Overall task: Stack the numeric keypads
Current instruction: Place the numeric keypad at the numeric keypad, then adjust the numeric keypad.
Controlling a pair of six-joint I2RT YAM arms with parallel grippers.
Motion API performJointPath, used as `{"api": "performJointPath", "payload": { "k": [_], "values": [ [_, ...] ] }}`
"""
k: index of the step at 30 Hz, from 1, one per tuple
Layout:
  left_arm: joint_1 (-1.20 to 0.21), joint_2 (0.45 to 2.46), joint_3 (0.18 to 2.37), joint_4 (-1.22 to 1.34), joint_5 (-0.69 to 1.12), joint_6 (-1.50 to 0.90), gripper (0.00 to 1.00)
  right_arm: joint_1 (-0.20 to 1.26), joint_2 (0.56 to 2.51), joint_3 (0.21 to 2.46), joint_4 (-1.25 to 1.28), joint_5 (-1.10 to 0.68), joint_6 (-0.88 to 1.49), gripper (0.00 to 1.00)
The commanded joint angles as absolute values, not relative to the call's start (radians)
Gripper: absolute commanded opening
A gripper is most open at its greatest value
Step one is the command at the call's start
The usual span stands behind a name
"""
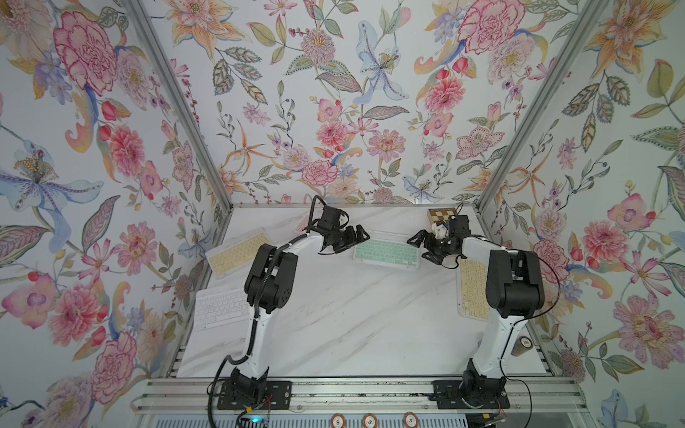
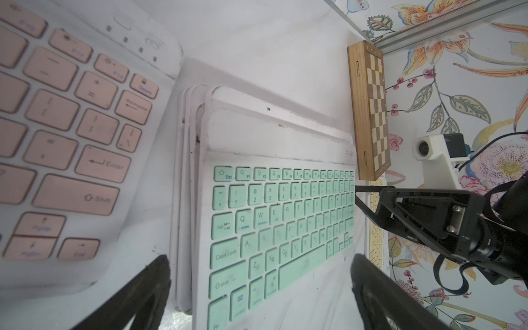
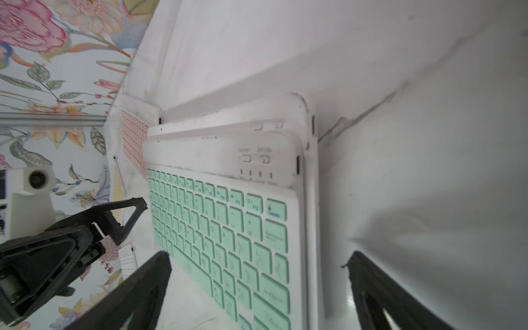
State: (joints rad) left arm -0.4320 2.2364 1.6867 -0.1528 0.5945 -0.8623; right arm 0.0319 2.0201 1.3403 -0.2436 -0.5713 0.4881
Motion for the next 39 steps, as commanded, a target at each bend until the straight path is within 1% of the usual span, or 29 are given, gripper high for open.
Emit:
{"api": "performJointPath", "payload": {
  "k": [1, 6, 11, 19, 25, 29, 33, 39],
  "values": [
    [-0.428, 2.256, 1.706, -0.142, 0.584, -0.861, 0.99, 0.083, 2.051, 1.402, -0.332, -0.425, 0.45, 0.99],
    [-0.429, 2.302, 1.752, -0.135, 0.584, -0.872, 0.99, 0.151, 2.07, 1.448, -0.39, -0.303, 0.458, 0.99],
    [-0.429, 2.344, 1.79, -0.148, 0.586, -0.87, 0.99, 0.202, 2.096, 1.494, -0.44, -0.229, 0.474, 0.99],
    [-0.426, 2.337, 1.8, -0.178, 0.577, -0.841, 0.99, 0.223, 2.106, 1.51, -0.448, -0.241, 0.496, 0.99],
    [-0.399, 2.257, 1.768, -0.228, 0.553, -0.798, 0.99, 0.198, 2.038, 1.472, -0.442, -0.307, 0.482, 0.99],
    [-0.391, 2.151, 1.628, -0.189, 0.561, -0.816, 0.99, 0.195, 1.954, 1.405, -0.44, -0.326, 0.46, 0.99],
    [-0.391, 2.039, 1.408, -0.031, 0.621, -0.916, 0.99, 0.218, 1.87, 1.297, -0.44, -0.311, 0.435, 0.99],
    [-0.428, 1.971, 1.21, 0.152, 0.684, -1.058, 0.99, 0.291, 1.783, 1.149, -0.442, -0.173, 0.422, 0.99]
  ]
}}
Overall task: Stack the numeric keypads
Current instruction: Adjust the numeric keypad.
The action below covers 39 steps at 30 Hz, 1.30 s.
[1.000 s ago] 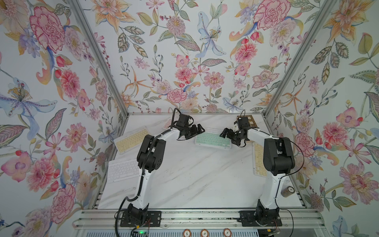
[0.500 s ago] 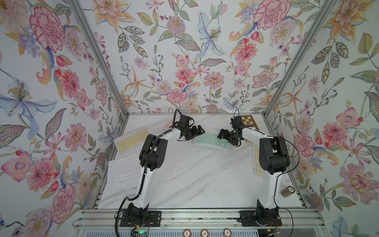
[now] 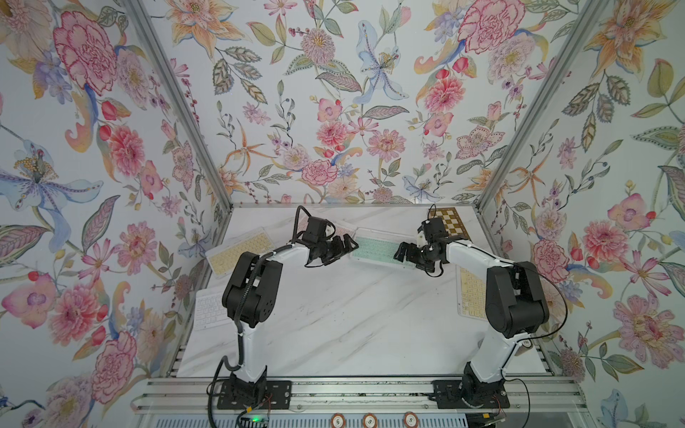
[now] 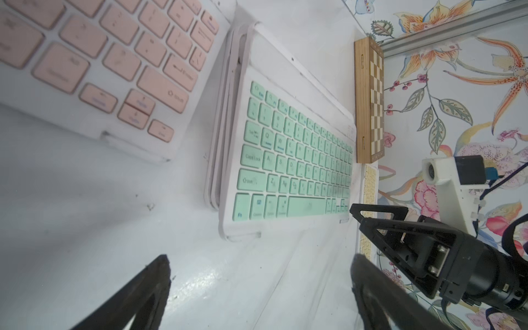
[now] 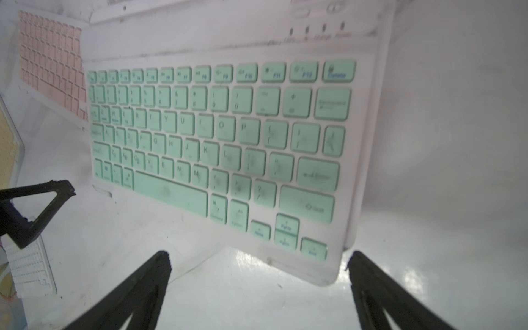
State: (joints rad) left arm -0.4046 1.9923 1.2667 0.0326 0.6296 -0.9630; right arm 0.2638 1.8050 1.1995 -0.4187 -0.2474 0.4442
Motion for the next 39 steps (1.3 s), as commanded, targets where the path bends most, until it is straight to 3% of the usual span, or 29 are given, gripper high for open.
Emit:
{"api": "performJointPath", "payload": {
  "k": [1, 7, 19, 31, 39],
  "values": [
    [-0.436, 1.976, 1.19, 0.191, 0.691, -1.087, 0.99, 0.303, 1.78, 1.131, -0.447, -0.139, 0.423, 0.99],
    [-0.464, 2.051, 1.231, 0.238, 0.691, -1.13, 0.99, 0.338, 1.812, 1.094, -0.453, -0.025, 0.431, 0.99],
    [-0.48, 2.143, 1.387, 0.187, 0.676, -1.12, 0.99, 0.331, 1.902, 1.172, -0.452, 0.008, 0.453, 0.99],
    [-0.483, 2.035, 1.294, 0.09, 0.674, -1.035, 0.99, 0.312, 1.848, 1.165, -0.448, -0.104, 0.415, 0.99],
    [-0.449, 2.047, 1.499, -0.192, 0.562, -0.826, 0.99, 0.22, 1.735, 1.215, -0.478, -0.232, 0.405, 0.99]
  ]
}}
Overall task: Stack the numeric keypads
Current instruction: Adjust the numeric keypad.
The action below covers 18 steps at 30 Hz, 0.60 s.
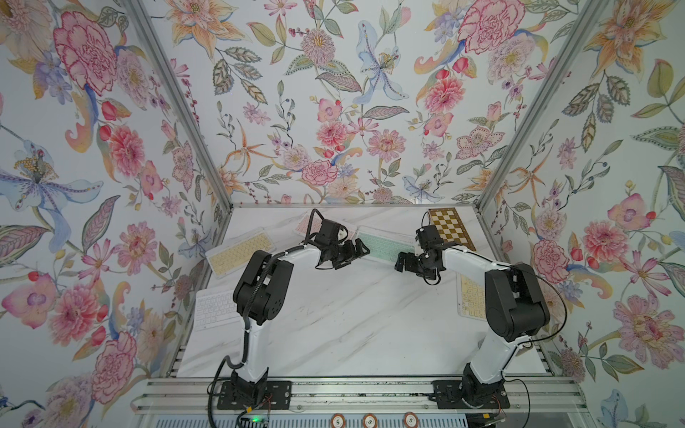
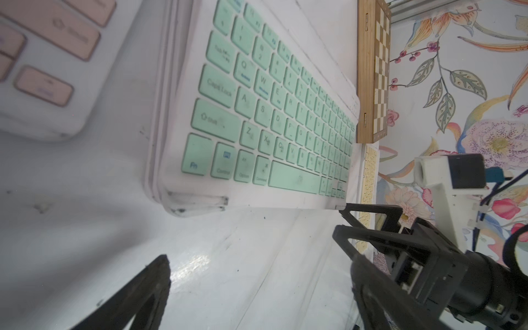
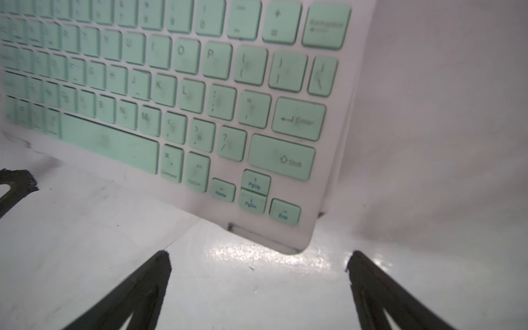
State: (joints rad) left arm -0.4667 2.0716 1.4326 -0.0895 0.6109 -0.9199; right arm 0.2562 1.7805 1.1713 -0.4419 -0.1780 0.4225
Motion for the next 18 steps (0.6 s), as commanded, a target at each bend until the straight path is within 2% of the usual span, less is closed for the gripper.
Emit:
{"api": "performJointPath", "payload": {
  "k": [1, 5, 10, 18],
  "values": [
    [-0.445, 2.052, 1.505, -0.181, 0.572, -0.833, 0.99, 0.212, 1.741, 1.244, -0.494, -0.223, 0.395, 0.99],
    [-0.442, 2.095, 1.535, -0.14, 0.611, -0.867, 0.99, 0.174, 1.798, 1.349, -0.542, -0.203, 0.371, 0.99],
    [-0.426, 2.137, 1.589, -0.179, 0.576, -0.829, 0.99, 0.13, 1.897, 1.463, -0.563, -0.227, 0.366, 0.99],
    [-0.426, 2.197, 1.656, -0.231, 0.561, -0.795, 0.99, 0.142, 2.109, 1.742, -0.63, -0.184, 0.268, 0.99]
  ]
}}
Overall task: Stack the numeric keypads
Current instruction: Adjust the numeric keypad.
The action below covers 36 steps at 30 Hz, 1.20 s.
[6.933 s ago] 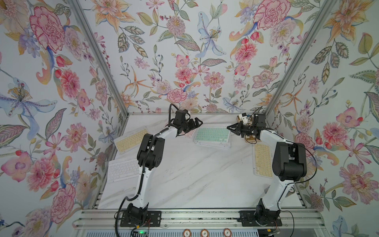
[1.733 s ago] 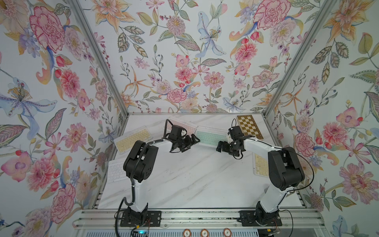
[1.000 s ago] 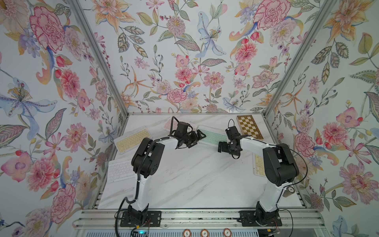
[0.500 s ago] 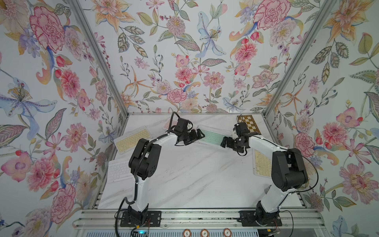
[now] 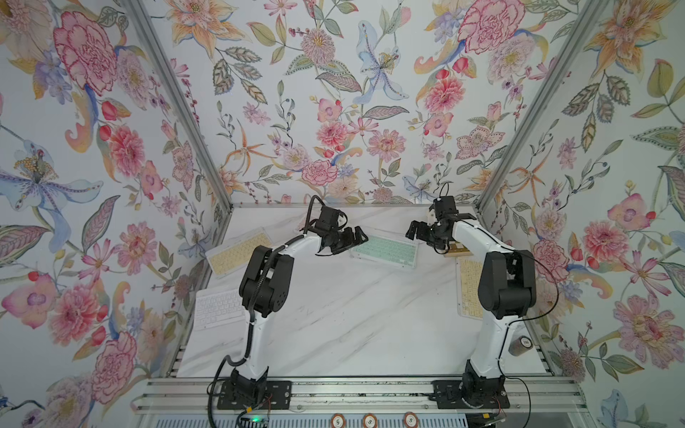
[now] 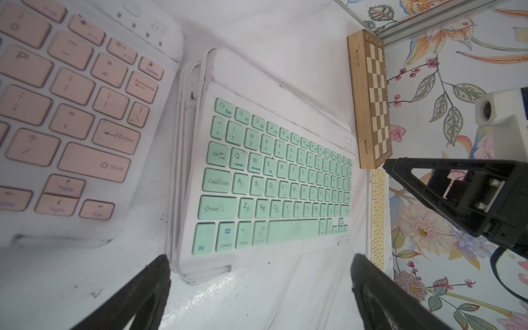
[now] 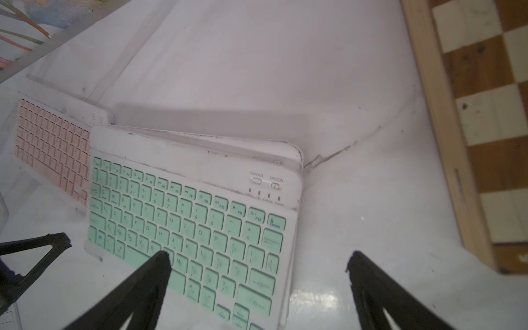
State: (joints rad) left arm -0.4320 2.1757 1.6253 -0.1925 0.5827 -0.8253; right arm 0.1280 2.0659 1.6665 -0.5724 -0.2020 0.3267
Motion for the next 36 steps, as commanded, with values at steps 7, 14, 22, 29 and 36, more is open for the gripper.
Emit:
{"api": "performJointPath", "payload": {
  "k": [7, 14, 22, 29, 36],
  "values": [
    [-0.42, 2.2, 1.64, -0.216, 0.569, -0.803, 0.99, 0.182, 2.323, 2.061, -0.745, -0.109, 0.238, 0.99],
    [-0.422, 2.181, 1.562, -0.142, 0.601, -0.849, 0.99, 0.211, 2.512, 2.329, -0.82, -0.072, 0.234, 0.99],
    [-0.423, 2.155, 1.485, -0.093, 0.612, -0.876, 0.99, 0.239, 2.653, 2.505, -0.833, -0.06, 0.226, 0.99],
    [-0.423, 2.124, 1.431, -0.06, 0.63, -0.898, 0.99, 0.267, 2.71, 2.565, -0.832, -0.07, 0.207, 0.99],
    [-0.426, 2.109, 1.406, -0.046, 0.634, -0.907, 0.99, 0.284, 2.72, 2.579, -0.832, -0.089, 0.19, 0.99]
  ]
}}
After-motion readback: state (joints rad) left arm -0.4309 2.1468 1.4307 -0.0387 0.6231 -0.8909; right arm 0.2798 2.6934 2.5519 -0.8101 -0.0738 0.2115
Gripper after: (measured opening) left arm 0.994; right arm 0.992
